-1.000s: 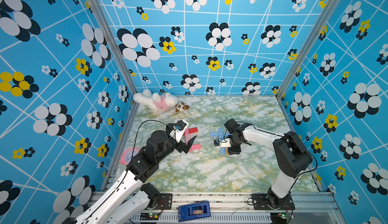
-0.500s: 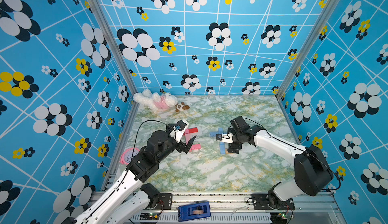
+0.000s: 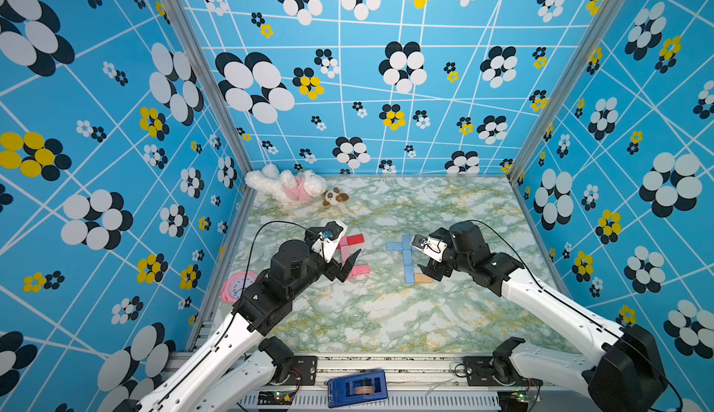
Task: Assemble the letter t with building blocks
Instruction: Assemble the building block at the center of the board, then reset both arms
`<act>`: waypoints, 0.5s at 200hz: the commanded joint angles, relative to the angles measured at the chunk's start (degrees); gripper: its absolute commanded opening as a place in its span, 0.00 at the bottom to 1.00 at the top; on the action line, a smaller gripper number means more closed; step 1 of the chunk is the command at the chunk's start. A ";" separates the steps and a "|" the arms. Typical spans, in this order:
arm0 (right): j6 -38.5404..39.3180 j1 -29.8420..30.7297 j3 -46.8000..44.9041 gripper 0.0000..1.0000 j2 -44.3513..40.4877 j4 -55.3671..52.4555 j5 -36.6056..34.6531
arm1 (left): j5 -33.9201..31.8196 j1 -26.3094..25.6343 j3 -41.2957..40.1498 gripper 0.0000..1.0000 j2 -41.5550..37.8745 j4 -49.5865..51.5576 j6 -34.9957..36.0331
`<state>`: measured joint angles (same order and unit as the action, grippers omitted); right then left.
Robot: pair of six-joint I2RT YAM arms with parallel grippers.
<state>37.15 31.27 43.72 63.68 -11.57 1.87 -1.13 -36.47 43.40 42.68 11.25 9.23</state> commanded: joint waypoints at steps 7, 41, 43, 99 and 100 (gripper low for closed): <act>-17.23 -1.47 -5.82 0.99 -6.53 17.50 -14.53 | -6.50 0.01 -1.88 0.99 -0.18 -2.36 -1.48; -28.15 -7.28 -11.76 0.99 -14.60 22.20 -23.85 | -13.00 2.46 -3.05 0.99 0.19 -5.19 -3.58; -28.88 -7.58 -11.98 0.99 -14.98 22.29 -24.72 | -13.15 2.72 -3.01 0.99 0.27 -5.25 -3.82; -42.57 -16.32 -13.73 0.99 -19.10 12.02 -30.99 | -11.94 11.69 -0.60 0.99 6.39 -6.00 -12.79; -42.67 -16.45 -13.79 0.99 -18.98 11.93 -30.98 | -11.87 11.95 -0.51 0.99 6.60 -5.98 -13.08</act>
<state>3.27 17.30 30.57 44.40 4.95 -25.47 -12.47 -28.75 40.71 46.70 6.63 2.70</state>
